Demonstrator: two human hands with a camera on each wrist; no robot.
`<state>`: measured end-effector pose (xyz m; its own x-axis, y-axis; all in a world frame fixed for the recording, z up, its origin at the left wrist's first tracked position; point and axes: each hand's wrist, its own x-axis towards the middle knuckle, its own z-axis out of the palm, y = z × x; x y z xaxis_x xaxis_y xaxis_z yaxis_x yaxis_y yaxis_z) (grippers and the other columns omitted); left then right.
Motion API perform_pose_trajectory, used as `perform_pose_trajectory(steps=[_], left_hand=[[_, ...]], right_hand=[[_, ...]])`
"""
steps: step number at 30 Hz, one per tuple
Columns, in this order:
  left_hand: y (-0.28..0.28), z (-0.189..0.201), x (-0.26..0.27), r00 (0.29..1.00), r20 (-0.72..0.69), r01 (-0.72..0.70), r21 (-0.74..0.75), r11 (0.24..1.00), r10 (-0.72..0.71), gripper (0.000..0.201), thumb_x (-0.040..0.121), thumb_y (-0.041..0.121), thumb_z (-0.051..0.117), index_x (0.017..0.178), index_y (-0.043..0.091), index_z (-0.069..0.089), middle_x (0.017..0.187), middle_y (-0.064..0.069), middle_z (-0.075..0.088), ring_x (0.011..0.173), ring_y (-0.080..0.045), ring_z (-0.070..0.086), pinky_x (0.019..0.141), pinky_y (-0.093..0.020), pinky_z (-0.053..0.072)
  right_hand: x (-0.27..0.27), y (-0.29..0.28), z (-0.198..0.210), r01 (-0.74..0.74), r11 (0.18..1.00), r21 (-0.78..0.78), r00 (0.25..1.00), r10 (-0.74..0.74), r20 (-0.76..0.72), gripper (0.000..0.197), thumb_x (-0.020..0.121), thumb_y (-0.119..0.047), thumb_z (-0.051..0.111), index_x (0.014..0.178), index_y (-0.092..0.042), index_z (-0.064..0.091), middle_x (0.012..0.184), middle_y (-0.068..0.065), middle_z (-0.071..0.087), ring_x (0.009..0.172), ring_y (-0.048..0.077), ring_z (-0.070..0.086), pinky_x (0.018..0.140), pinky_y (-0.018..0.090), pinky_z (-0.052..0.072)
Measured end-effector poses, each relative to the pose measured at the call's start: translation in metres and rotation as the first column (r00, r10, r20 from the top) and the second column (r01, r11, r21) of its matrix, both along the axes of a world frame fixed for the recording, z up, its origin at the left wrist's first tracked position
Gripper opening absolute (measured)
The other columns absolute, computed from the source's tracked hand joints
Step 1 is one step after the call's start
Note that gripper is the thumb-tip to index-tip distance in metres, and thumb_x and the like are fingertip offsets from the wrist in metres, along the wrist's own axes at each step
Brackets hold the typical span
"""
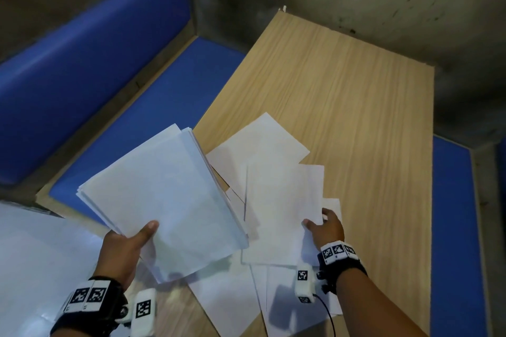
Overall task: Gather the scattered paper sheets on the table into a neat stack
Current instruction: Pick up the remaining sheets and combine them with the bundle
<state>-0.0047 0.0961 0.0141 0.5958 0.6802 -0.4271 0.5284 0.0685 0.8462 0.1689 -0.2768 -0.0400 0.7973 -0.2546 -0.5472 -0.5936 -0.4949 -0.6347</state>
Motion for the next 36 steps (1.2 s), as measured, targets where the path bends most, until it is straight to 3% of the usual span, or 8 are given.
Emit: perform_pose_trajectory(steps=[3, 8, 15, 19, 28, 31, 34, 36], left_hand=[[-0.003, 0.000, 0.002, 1.000, 0.000, -0.003, -0.002, 1.000, 0.003, 0.036, 0.083, 0.019, 0.077, 0.101, -0.010, 0.068, 0.088, -0.015, 0.071, 0.079, -0.026, 0.064, 0.070, -0.032, 0.047], [-0.009, 0.001, 0.007, 1.000, -0.002, 0.000, -0.018, 1.000, 0.000, 0.030, 0.083, 0.015, 0.077, 0.103, -0.006, 0.068, 0.091, -0.013, 0.072, 0.081, -0.024, 0.065, 0.070, -0.030, 0.048], [-0.017, 0.007, 0.010, 1.000, -0.007, 0.001, -0.048, 0.999, -0.001, 0.024, 0.083, 0.016, 0.076, 0.087, -0.005, 0.066, 0.075, -0.007, 0.065, 0.075, -0.026, 0.060, 0.062, -0.028, 0.044], [-0.026, 0.016, 0.012, 1.000, 0.022, -0.010, -0.059, 0.998, 0.011, 0.036, 0.084, 0.012, 0.074, 0.087, -0.021, 0.059, 0.061, -0.004, 0.054, 0.065, -0.023, 0.053, 0.058, -0.027, 0.038], [-0.032, 0.029, 0.012, 1.000, 0.019, 0.000, -0.033, 0.999, 0.001, 0.024, 0.085, 0.012, 0.074, 0.073, 0.010, 0.054, 0.058, -0.003, 0.049, 0.066, -0.021, 0.049, 0.061, -0.032, 0.041], [-0.030, 0.030, 0.009, 1.000, 0.003, -0.011, -0.062, 0.998, 0.011, 0.038, 0.086, 0.011, 0.073, 0.088, -0.024, 0.058, 0.053, -0.022, 0.041, 0.056, -0.019, 0.043, 0.062, -0.034, 0.041], [-0.027, 0.030, 0.007, 1.000, -0.014, -0.016, -0.064, 0.998, 0.016, 0.045, 0.086, 0.013, 0.073, 0.093, -0.028, 0.055, 0.055, -0.003, 0.043, 0.060, -0.020, 0.043, 0.061, -0.031, 0.034], [-0.024, 0.030, 0.005, 1.000, -0.011, -0.026, -0.074, 0.997, 0.026, 0.048, 0.086, 0.013, 0.073, 0.094, -0.029, 0.053, 0.056, 0.001, 0.042, 0.060, -0.021, 0.043, 0.062, -0.033, 0.038]], right_hand=[[-0.001, -0.007, 0.005, -0.025, 1.000, 0.007, 1.000, 0.026, -0.015, 0.008, 0.087, -0.017, 0.065, 0.087, -0.009, 0.063, 0.093, 0.012, 0.069, 0.088, 0.030, 0.063, 0.075, 0.028, 0.043], [-0.020, -0.026, 0.005, 0.097, 0.993, 0.067, 0.993, -0.101, 0.060, 0.009, 0.084, -0.013, 0.067, 0.088, -0.005, 0.067, 0.083, 0.007, 0.070, 0.078, 0.026, 0.065, 0.067, 0.027, 0.047], [-0.057, -0.079, -0.015, 0.067, 0.981, -0.184, 0.995, -0.080, -0.065, 0.049, 0.063, -0.037, 0.086, 0.092, 0.000, 0.072, 0.095, 0.013, 0.075, 0.086, 0.030, 0.070, 0.085, 0.043, 0.058], [-0.070, -0.081, -0.004, 0.026, 0.967, -0.255, 0.995, -0.050, -0.089, 0.041, 0.068, -0.013, 0.084, 0.099, 0.005, 0.064, 0.100, 0.019, 0.070, 0.083, 0.028, 0.064, 0.083, 0.038, 0.055], [-0.091, -0.122, 0.026, 0.050, 0.997, -0.059, 0.996, -0.054, -0.066, 0.042, 0.076, 0.000, 0.074, 0.116, 0.006, 0.063, 0.110, 0.016, 0.068, 0.095, 0.026, 0.059, 0.096, 0.036, 0.043], [-0.097, -0.148, 0.042, 0.070, 0.998, 0.004, 0.997, -0.071, 0.044, 0.052, 0.073, 0.001, 0.078, 0.122, 0.004, 0.060, 0.105, 0.009, 0.063, 0.109, 0.030, 0.059, 0.096, 0.036, 0.040], [-0.092, -0.157, 0.065, 0.107, 0.983, 0.151, 0.984, -0.126, 0.127, 0.079, 0.049, -0.038, 0.091, 0.118, -0.015, 0.061, 0.101, 0.003, 0.064, 0.104, 0.026, 0.061, 0.097, 0.040, 0.040], [-0.080, -0.148, 0.077, 0.161, 0.936, 0.313, 0.967, -0.213, 0.138, 0.054, 0.059, -0.035, 0.084, 0.107, -0.025, 0.061, 0.107, 0.003, 0.064, 0.102, 0.025, 0.058, 0.100, 0.046, 0.039]])
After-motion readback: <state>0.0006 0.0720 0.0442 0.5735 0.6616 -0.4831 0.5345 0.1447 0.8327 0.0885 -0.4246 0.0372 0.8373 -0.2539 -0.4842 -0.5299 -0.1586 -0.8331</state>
